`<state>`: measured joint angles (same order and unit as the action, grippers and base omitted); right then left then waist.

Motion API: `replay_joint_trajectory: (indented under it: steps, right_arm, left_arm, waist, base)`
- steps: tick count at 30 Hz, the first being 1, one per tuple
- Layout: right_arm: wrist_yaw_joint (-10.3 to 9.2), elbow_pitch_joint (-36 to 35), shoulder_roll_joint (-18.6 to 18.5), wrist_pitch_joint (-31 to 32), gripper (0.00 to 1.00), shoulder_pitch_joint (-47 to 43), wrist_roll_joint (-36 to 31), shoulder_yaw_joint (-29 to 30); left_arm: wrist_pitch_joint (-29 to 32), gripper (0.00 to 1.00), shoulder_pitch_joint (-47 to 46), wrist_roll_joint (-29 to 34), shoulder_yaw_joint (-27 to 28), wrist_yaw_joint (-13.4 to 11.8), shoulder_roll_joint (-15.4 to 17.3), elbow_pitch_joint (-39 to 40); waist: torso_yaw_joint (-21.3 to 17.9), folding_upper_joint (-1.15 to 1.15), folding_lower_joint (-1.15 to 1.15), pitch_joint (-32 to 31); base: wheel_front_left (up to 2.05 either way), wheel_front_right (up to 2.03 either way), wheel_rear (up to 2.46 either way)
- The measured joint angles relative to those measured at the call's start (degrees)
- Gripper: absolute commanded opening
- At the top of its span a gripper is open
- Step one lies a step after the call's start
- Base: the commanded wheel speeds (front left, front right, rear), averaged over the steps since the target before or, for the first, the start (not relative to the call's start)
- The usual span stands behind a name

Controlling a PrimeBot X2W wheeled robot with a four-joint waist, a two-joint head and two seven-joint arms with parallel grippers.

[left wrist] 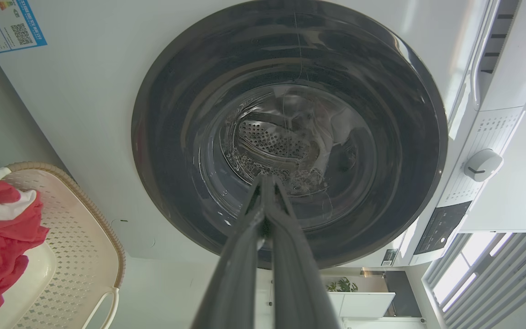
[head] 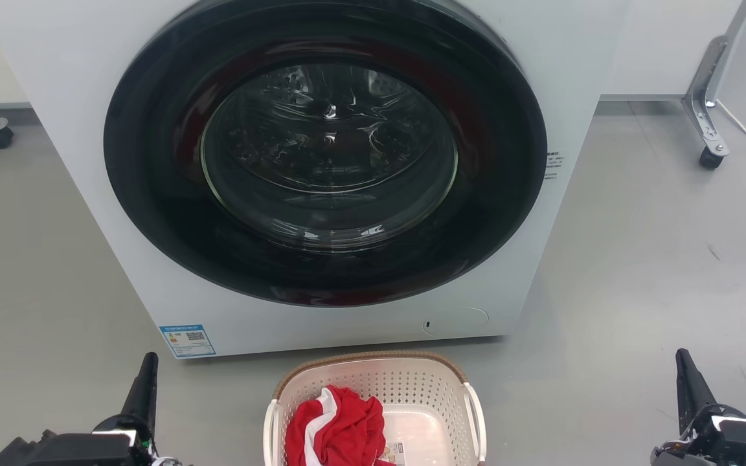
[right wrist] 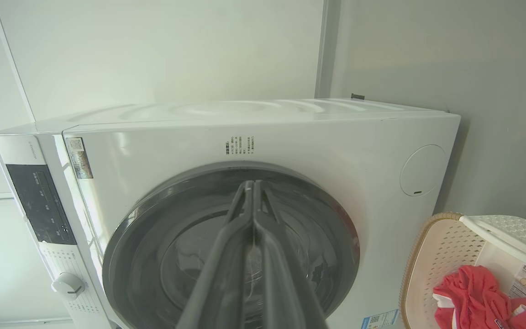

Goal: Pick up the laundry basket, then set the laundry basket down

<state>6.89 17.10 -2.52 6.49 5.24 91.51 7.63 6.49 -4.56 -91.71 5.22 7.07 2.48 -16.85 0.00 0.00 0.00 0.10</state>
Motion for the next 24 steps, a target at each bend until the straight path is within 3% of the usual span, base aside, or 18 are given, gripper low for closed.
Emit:
replay_joint_trajectory:
  steps: [24]
  right_arm:
    - [0.0,0.0,0.0,0.0,0.0,0.0,0.0,0.0]
  left_arm:
    - [0.0,0.0,0.0,0.0,0.0,0.0,0.0,-0.1]
  waist:
    - [0.0,0.0,0.0,0.0]
  base:
    - [0.0,0.0,0.0]
